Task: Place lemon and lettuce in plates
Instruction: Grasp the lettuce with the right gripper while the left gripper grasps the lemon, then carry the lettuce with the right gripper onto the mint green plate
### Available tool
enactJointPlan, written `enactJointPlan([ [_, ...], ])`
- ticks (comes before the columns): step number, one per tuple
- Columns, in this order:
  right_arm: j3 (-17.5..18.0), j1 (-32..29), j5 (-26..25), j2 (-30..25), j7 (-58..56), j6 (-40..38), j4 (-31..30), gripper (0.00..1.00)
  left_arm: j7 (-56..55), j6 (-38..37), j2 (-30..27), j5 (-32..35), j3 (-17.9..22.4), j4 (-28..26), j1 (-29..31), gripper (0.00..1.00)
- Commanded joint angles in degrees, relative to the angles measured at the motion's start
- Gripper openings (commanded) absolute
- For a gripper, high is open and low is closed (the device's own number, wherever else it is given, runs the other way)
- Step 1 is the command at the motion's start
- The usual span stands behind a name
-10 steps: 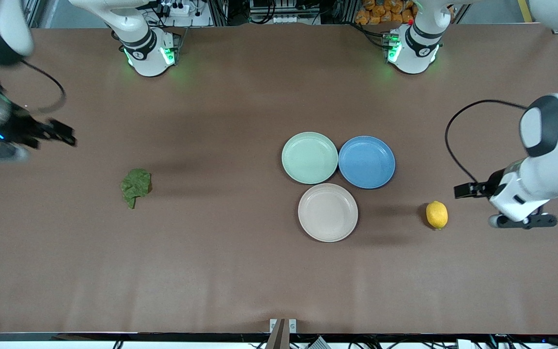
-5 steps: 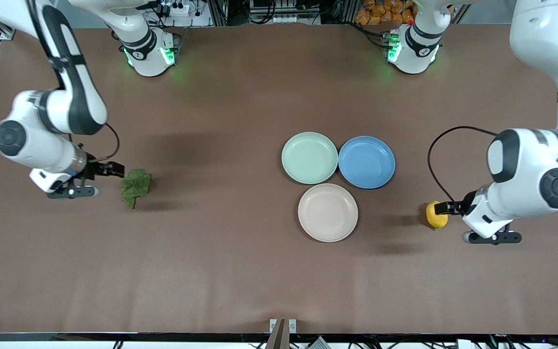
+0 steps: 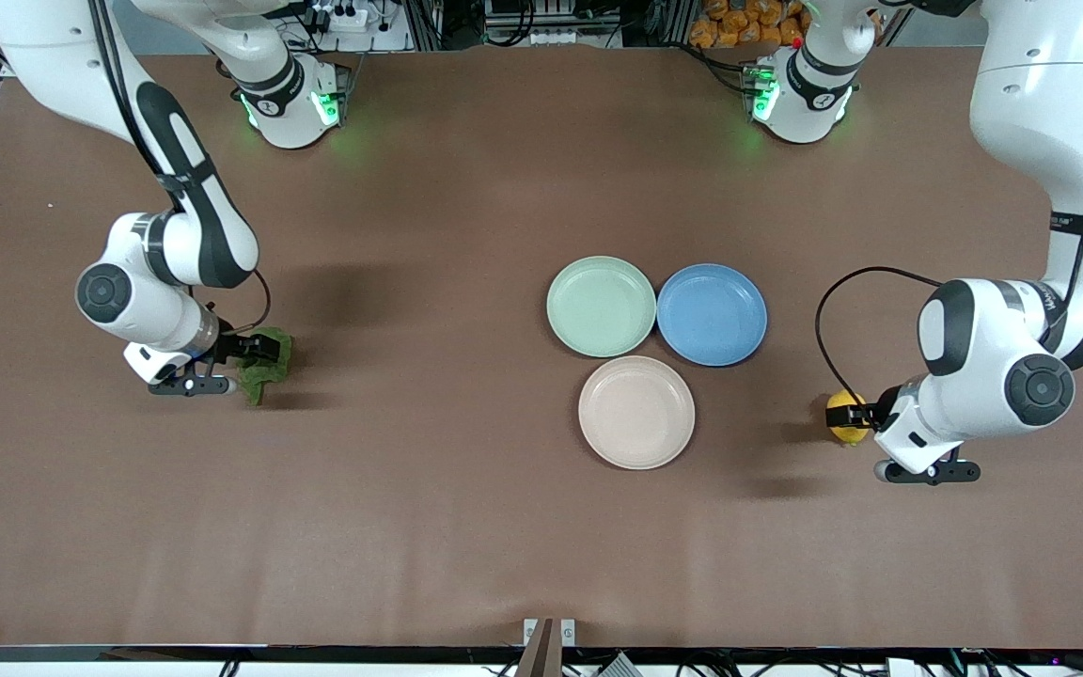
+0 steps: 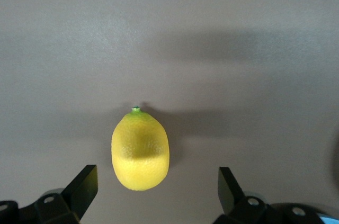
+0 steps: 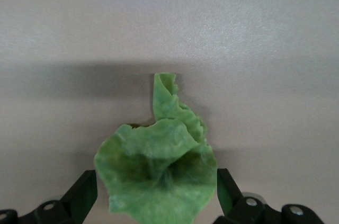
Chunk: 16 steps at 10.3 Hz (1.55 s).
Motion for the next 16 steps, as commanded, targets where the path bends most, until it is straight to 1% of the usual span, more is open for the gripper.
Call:
enactJointPlan([
  [1, -0.5, 0.6, 1.4, 2.1, 0.4, 2.4, 0.1, 0.95, -0.7, 0.9, 2.2, 3.2, 0.1, 0.2, 0.3, 1.0],
  [2, -0.5, 0.6, 1.4, 2.5, 0.4, 3.5, -0.5, 0.87, -0.7, 0.9, 3.2, 3.5, 0.1, 0.2, 0.2, 1.0],
  [4, -0.5, 0.6, 1.4, 2.9, 0.3, 4.2, -0.7, 0.44, -0.7, 0.9, 4.1, 3.9, 0.2, 0.2, 0.4, 1.0],
  [5, -0.5, 0.6, 1.4, 2.8, 0.2, 4.2, -0.6, 0.16, -0.7, 1.0, 4.7, 4.3, 0.1, 0.2, 0.4, 1.0],
  [6, -0.5, 0.6, 1.4, 2.4, 0.2, 3.5, -0.5, 0.0, -0.8, 1.0, 4.9, 4.3, 0.1, 0.2, 0.4, 1.0],
  [8, -0.3, 1.3, 1.5, 0.0, 0.7, 1.6, 0.1, 0.0, -0.8, 1.1, 5.7, 4.3, 0.1, 0.2, 0.4, 1.0],
  [9, -0.1, 2.3, 2.2, -1.2, 3.5, -1.7, 1.9, 0.0, -0.8, 2.0, 6.2, 4.3, 0.1, 0.1, 0.4, 1.0],
  [10, 0.5, 5.3, 4.6, -2.1, 9.6, -5.5, 4.2, 0.0, -0.7, 2.2, 6.3, 4.4, 0.1, 0.1, 0.3, 1.0],
  [11, 2.1, 7.6, 5.3, -2.4, 17.2, -7.9, 6.5, 0.0, -0.7, 2.2, 6.6, 4.4, 0.1, 0.2, 0.4, 1.0],
  [12, 4.4, 9.2, 5.3, -2.3, 25.1, -9.0, 9.0, 0.0, -0.7, 2.2, 6.7, 4.5, 0.1, 0.2, 0.4, 1.0],
  [13, 4.9, 12.9, 5.5, -1.7, 33.5, -8.9, 11.2, 0.0, -0.7, 3.0, 6.8, 4.6, 0.1, 0.1, 0.4, 1.0],
  [14, 5.0, 17.4, 6.3, -1.2, 41.6, -8.5, 13.2, 0.0, -0.7, 3.9, 7.1, 4.6, 0.1, 0.2, 0.3, 0.94],
  [15, 4.9, 21.9, 9.1, -0.1, 48.0, -8.1, 15.9, 0.0, -0.7, 4.6, 7.1, 4.6, 0.1, 0.2, 0.3, 0.49],
  [16, 4.8, 26.8, 11.9, 1.6, 52.9, -7.9, 18.7, 0.0, -0.6, 4.5, 7.0, 4.6, 0.1, 0.2, 0.2, 0.23],
])
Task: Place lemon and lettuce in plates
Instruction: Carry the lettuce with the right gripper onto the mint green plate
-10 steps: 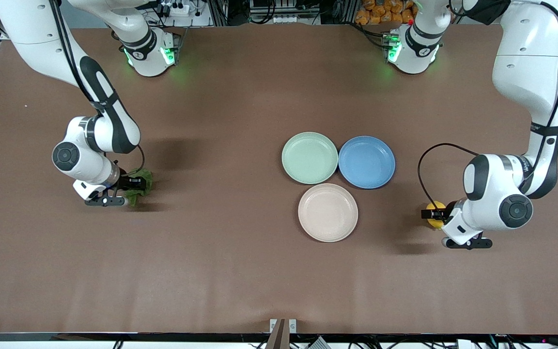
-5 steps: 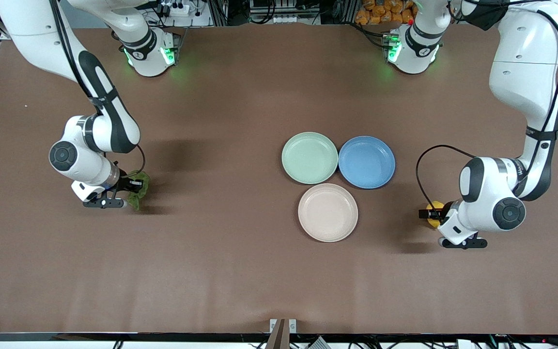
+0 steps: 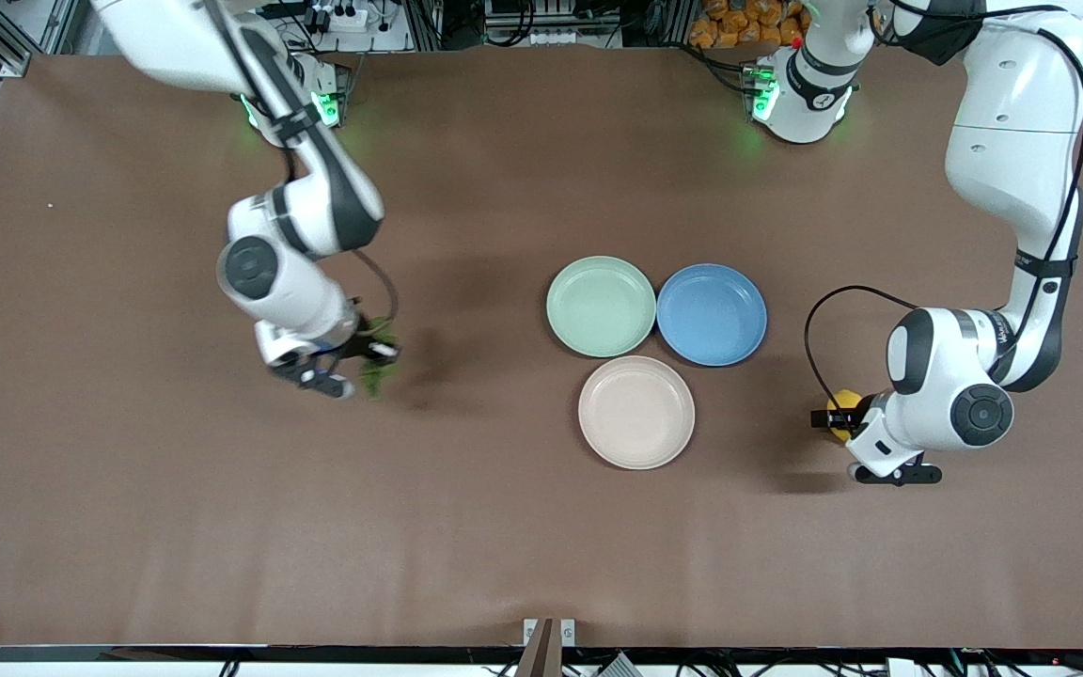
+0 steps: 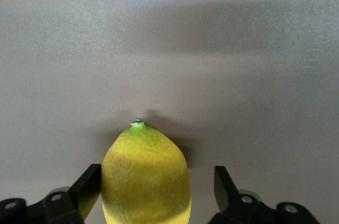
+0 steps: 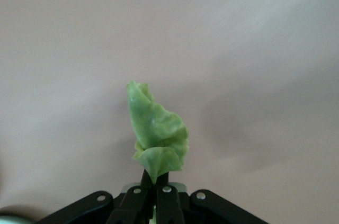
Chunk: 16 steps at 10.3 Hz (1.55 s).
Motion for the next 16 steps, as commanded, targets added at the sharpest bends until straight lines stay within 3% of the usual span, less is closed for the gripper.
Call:
enactJointPlan([
  [1, -0.7, 7.8, 4.9, 4.6, 10.8, 0.7, 6.9, 0.0, -0.7, 0.9, 0.2, 1.7, 0.0, 0.3, -0.2, 0.19],
  [3, -0.8, 14.4, 4.9, 7.4, 19.3, 6.4, 8.2, 0.0, -0.8, 0.9, -0.1, 1.6, 0.0, 1.0, -0.6, 0.0],
  [7, -0.8, 22.4, 4.7, 13.5, 29.5, 11.4, 12.8, 0.0, -1.7, 0.9, -1.6, 0.7, -0.5, 1.4, -1.6, 0.0],
  [10, -0.9, 26.3, 4.2, 17.7, 35.3, 11.8, 19.1, 0.0, -11.1, 1.0, -1.6, 0.8, -0.5, 4.4, -5.0, 0.0],
  [12, -2.2, 27.8, 3.9, 18.2, 36.8, 13.2, 20.1, 1.0, -15.8, 1.2, -1.5, 0.8, -0.6, 5.2, -7.5, 0.0],
  [14, -3.9, 27.7, 3.2, 17.3, 36.3, 12.4, 19.9, 1.0, -20.6, 1.7, -1.5, 0.8, -0.6, 5.2, -10.3, 0.0],
  [16, -4.2, 25.0, -1.0, 12.1, 35.5, 9.1, 18.3, 1.0, -27.4, 1.7, -1.7, 0.8, -0.6, 5.2, -13.9, 0.0],
])
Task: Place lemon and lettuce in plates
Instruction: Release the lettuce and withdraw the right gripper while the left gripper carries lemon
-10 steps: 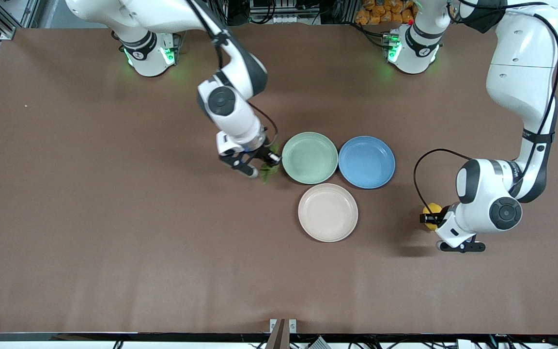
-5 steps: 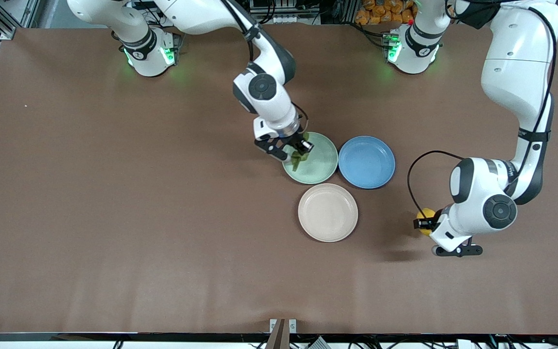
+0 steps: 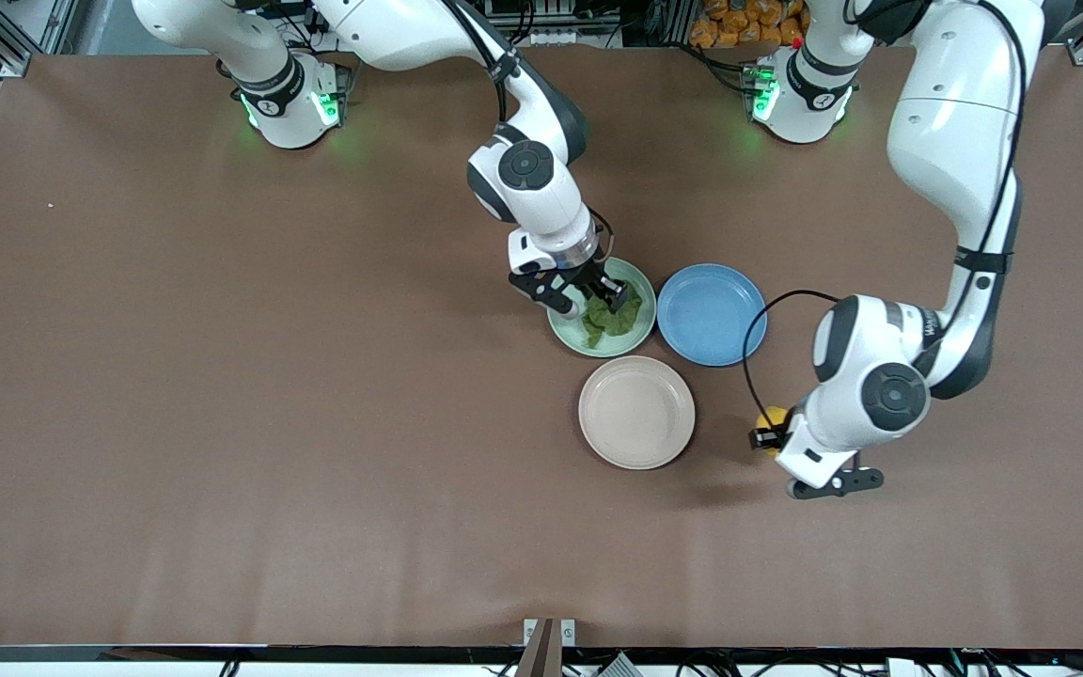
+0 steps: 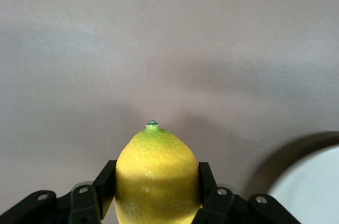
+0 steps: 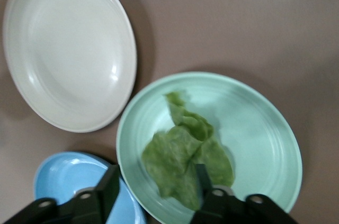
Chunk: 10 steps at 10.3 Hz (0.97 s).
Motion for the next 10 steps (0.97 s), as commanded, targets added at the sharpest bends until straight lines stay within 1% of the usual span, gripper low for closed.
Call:
enactJointPlan([
  [1, 0.4, -4.7, -4.6, -8.0, -3.1, -9.5, -1.0, 1.0, -8.7, 0.3, -0.7, 0.7, 0.5, -0.1, -4.4, 0.0],
  [2, 1.5, -8.5, -4.6, -12.9, -9.1, -17.0, -1.1, 1.0, -12.8, 0.3, -0.7, 0.7, 0.6, -0.1, -6.9, 0.0],
  [3, 4.1, -13.9, -4.6, -17.9, -16.1, -24.4, -1.7, 1.0, -16.1, 0.3, -0.6, 0.8, 0.6, -0.1, -9.1, 0.0],
  [4, 8.4, -20.7, -4.6, -22.2, -22.0, -29.6, -1.9, 1.0, -18.2, 1.0, -0.3, 0.9, 0.6, -0.1, -10.8, 0.0],
  [5, 10.6, -26.0, -4.7, -25.4, -27.0, -34.2, -2.0, 1.0, -20.6, 2.1, 0.1, 1.1, 0.6, -0.1, -12.3, 0.0],
  [6, 10.8, -29.7, -4.8, -29.1, -32.8, -39.6, -1.9, 1.0, -22.5, 2.6, 0.5, 1.2, 0.6, -0.2, -13.5, 0.0],
  [7, 10.8, -33.8, -4.9, -32.1, -39.4, -43.6, -1.9, 1.0, -23.6, 2.6, 0.5, 1.2, 0.6, -0.2, -14.2, 0.06],
  [8, 10.8, -37.7, -5.6, -34.6, -45.1, -47.6, -1.9, 1.0, -24.7, 2.6, 0.6, 1.3, 0.6, -0.4, -14.2, 0.69],
  [9, 10.7, -40.9, -8.3, -36.6, -51.8, -51.9, -1.7, 1.0, -24.3, 2.8, 0.9, 2.5, 0.8, -0.4, -15.2, 1.0],
  [10, 10.3, -43.3, -10.9, -38.3, -58.0, -55.8, -1.4, 1.0, -24.5, 2.8, 0.9, 2.9, 0.8, -0.4, -15.3, 1.0],
])
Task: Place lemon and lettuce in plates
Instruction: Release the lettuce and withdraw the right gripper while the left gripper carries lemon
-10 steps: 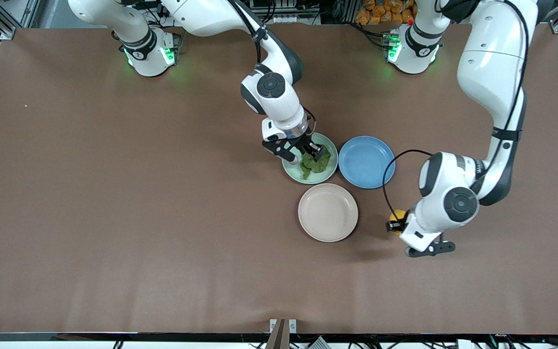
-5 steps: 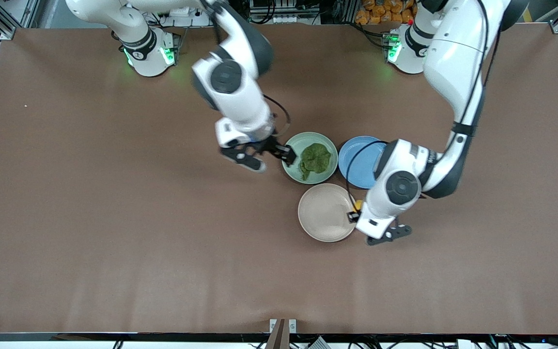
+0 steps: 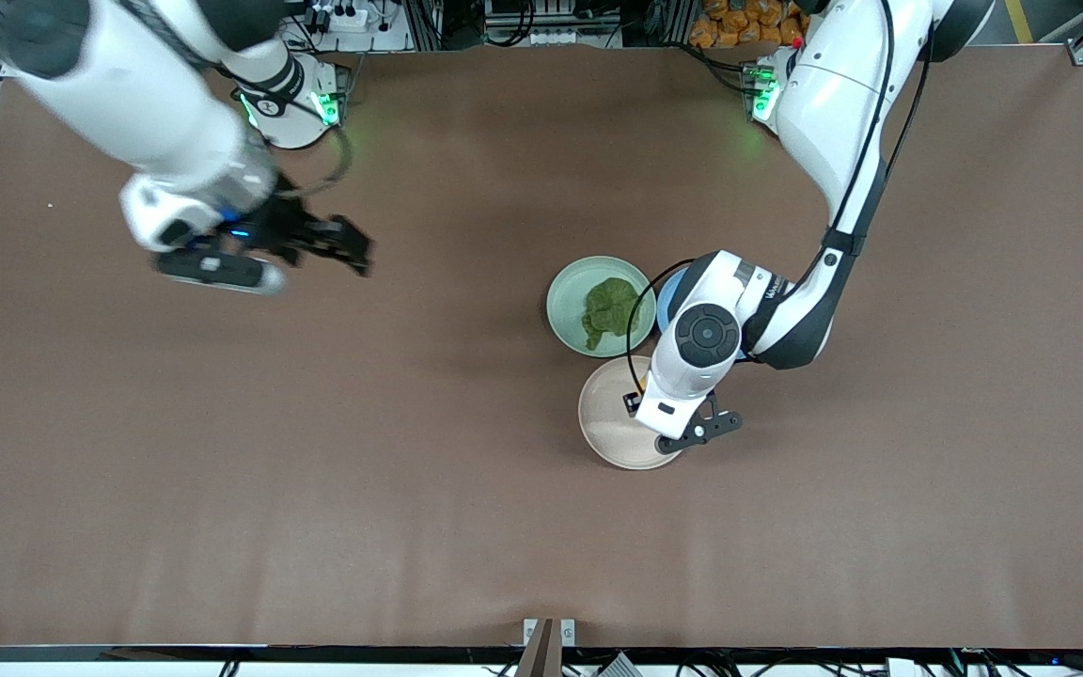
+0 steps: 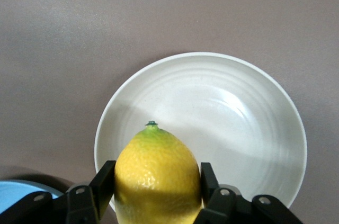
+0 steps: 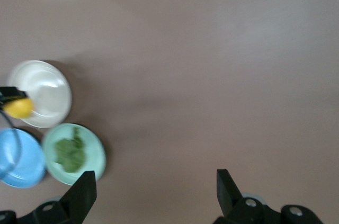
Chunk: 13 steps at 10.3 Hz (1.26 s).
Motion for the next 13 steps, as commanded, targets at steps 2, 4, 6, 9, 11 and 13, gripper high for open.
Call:
enactJointPlan([
  [2, -2.8, -6.2, -3.2, -3.8, -9.5, -8.1, 0.9, 1.0, -2.1, 0.9, -0.4, 2.0, 0.9, 0.0, -0.1, 1.0],
  [4, -3.1, -10.5, -2.8, -3.3, -10.3, -8.7, 3.7, 1.0, -1.2, 0.9, -1.0, 2.1, 1.0, 0.0, 3.0, 1.0],
  [6, -5.7, -10.8, -3.2, -3.3, -19.3, -8.8, 5.2, 1.0, 0.7, 0.9, -1.8, 2.1, 0.9, 0.1, 7.3, 1.0],
  [9, -8.3, -10.8, -3.4, -3.2, -22.7, -12.0, 8.5, 1.0, 4.7, 1.0, -3.8, 1.4, 0.3, -0.3, 15.1, 1.0],
  [11, -8.1, -11.0, -4.4, -3.2, -22.9, -13.4, 8.8, 1.0, 4.9, 1.7, -5.6, -1.5, -2.6, -2.7, 20.3, 1.0],
  [13, -8.0, -11.1, -5.1, -3.3, -25.1, -14.3, 8.7, 1.0, 6.4, 6.2, -10.9, -1.5, -9.5, -11.9, 28.0, 1.0],
])
